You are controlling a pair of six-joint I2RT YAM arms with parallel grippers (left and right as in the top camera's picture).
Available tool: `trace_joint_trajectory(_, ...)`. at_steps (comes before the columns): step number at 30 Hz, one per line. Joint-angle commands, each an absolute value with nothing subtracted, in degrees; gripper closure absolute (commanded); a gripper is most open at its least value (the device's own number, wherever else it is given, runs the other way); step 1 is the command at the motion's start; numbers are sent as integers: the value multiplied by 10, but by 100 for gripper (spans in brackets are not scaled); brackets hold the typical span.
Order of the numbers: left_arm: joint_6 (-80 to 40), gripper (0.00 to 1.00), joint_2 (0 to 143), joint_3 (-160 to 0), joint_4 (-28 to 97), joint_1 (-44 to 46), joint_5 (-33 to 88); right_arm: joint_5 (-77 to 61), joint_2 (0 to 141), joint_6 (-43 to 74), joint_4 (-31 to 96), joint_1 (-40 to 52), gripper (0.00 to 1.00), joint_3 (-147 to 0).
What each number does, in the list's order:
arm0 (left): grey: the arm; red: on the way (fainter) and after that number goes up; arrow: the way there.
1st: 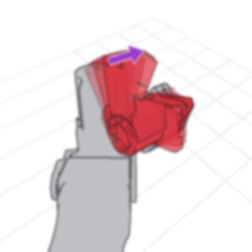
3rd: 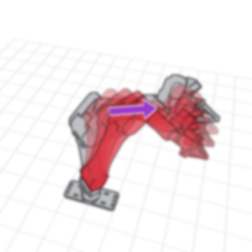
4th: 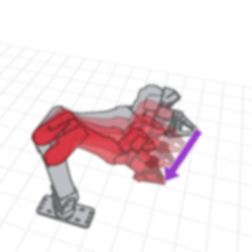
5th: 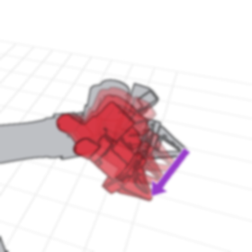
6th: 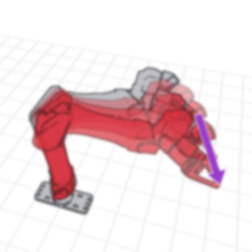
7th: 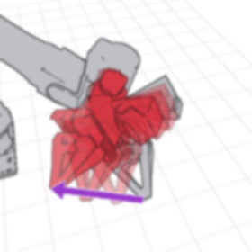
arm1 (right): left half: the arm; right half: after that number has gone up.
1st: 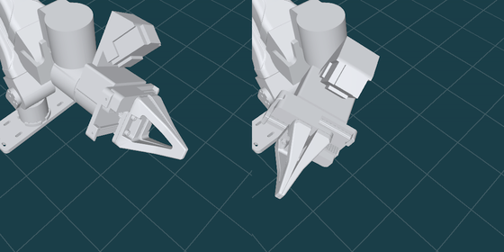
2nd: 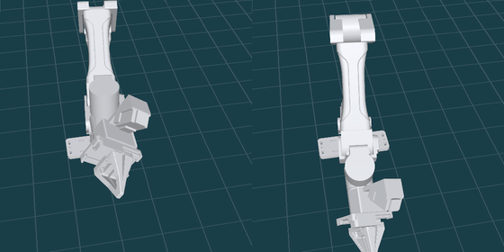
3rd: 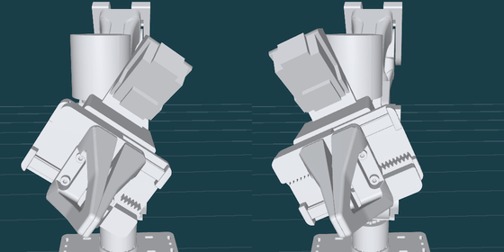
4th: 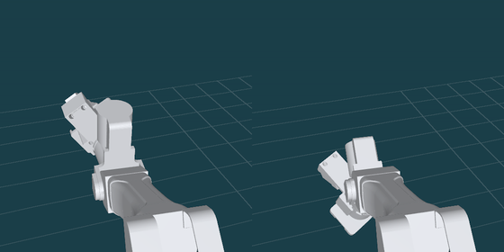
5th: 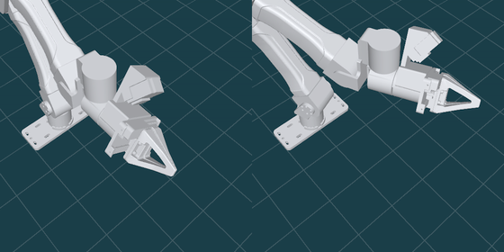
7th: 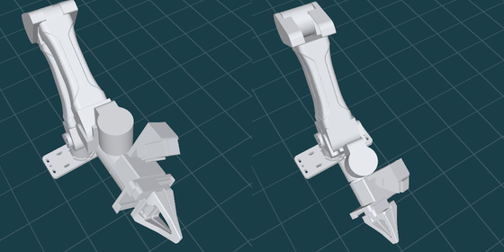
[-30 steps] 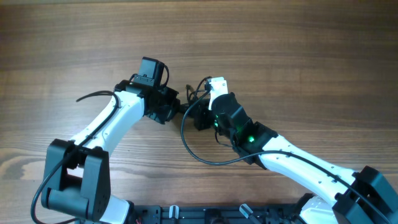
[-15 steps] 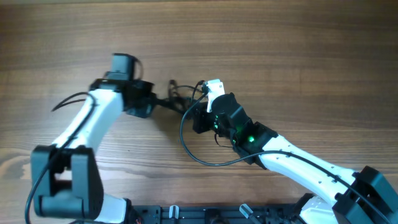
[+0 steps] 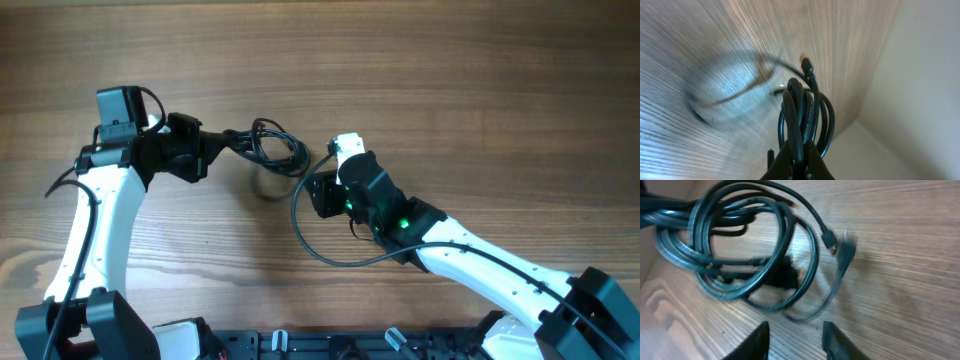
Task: Untangle cables
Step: 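Grasp a cable loop with the left gripper and pull it leftward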
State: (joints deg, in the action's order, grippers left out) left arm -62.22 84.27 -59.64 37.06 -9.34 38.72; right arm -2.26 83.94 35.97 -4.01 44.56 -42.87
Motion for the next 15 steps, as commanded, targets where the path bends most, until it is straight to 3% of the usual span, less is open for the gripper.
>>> trace_joint_trajectory(1,-502,96,827,-602,374,-95,463,45,826,360,-27,442,68,-430)
trace_joint_trajectory(6,-408,96,827,-602,379,-95,472,57,826,360,-20,442,60,-430)
trace_joint_trajectory(10,-265,96,826,-603,386,-95,473,62,826,361,-23,442,49,-430)
trace_joint_trajectory(15,-191,96,826,-603,387,-95,473,41,826,362,-32,442,46,-430)
